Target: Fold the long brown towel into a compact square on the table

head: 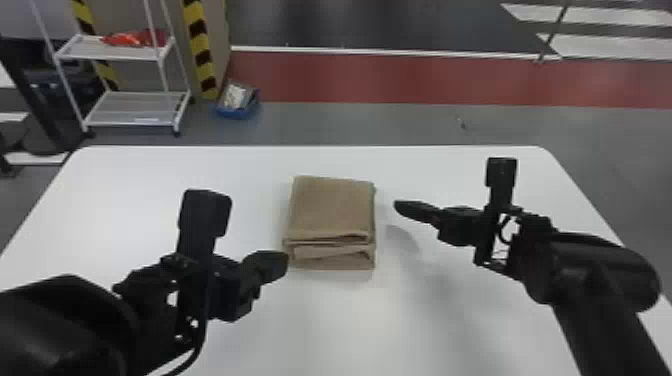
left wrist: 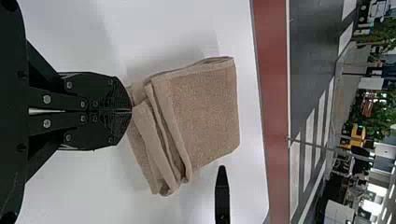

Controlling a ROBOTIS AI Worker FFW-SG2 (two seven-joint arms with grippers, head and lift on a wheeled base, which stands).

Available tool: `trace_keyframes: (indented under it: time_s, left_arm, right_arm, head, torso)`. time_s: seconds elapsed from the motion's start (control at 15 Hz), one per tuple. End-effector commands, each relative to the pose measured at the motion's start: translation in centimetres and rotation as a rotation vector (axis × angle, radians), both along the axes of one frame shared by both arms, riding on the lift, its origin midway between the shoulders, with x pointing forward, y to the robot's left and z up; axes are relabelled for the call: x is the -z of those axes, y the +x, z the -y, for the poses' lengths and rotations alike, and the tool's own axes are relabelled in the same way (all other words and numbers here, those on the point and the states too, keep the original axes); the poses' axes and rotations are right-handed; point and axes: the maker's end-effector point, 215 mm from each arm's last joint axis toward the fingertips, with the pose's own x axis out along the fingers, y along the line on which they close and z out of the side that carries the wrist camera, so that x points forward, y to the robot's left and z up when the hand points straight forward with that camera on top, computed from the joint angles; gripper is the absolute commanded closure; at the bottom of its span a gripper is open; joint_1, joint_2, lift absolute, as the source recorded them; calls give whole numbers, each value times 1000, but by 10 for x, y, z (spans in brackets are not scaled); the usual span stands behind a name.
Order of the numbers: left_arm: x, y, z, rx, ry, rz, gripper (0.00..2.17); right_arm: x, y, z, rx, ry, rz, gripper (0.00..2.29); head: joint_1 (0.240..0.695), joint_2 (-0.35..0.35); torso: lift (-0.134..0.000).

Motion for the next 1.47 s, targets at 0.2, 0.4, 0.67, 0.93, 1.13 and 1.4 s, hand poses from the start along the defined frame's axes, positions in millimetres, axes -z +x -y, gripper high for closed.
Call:
trace_keyframes:
  time_s: [0.2,0.4,0.67,0.93,1.13,1.4]
  left_arm:
    - [1,3,-4,-6,7,3,2000]
    - [12,4,-25,-25,33,-17,2000]
    - [20,10,-32,-27,33,-31,2000]
    - [25,14,-33,-25,19,-38,2000]
    - [22,17,-32,-24,3,-27,2000]
    - [21,17,-30,-22,-6,-22,2000]
  right_arm:
    - [-79,25,-17,39,-38,276,2189]
    - [-108,50,-71,38,-55,414,2189]
    - [-88,62,-121,18,-65,449,2189]
    - [-46,53,-132,-19,-72,385,2189]
    - [-24,47,-128,-23,-83,350,2192]
    - [-7,51,-119,-36,-127,325,2189]
  head:
    - [695,-108]
    - [695,-79]
    - [695,21]
    - [695,58]
    - [695,69]
    - [695,60]
  torso:
    - [-128]
    - [-128]
    - [-128]
    - [-128]
    - [-128]
    - [-128]
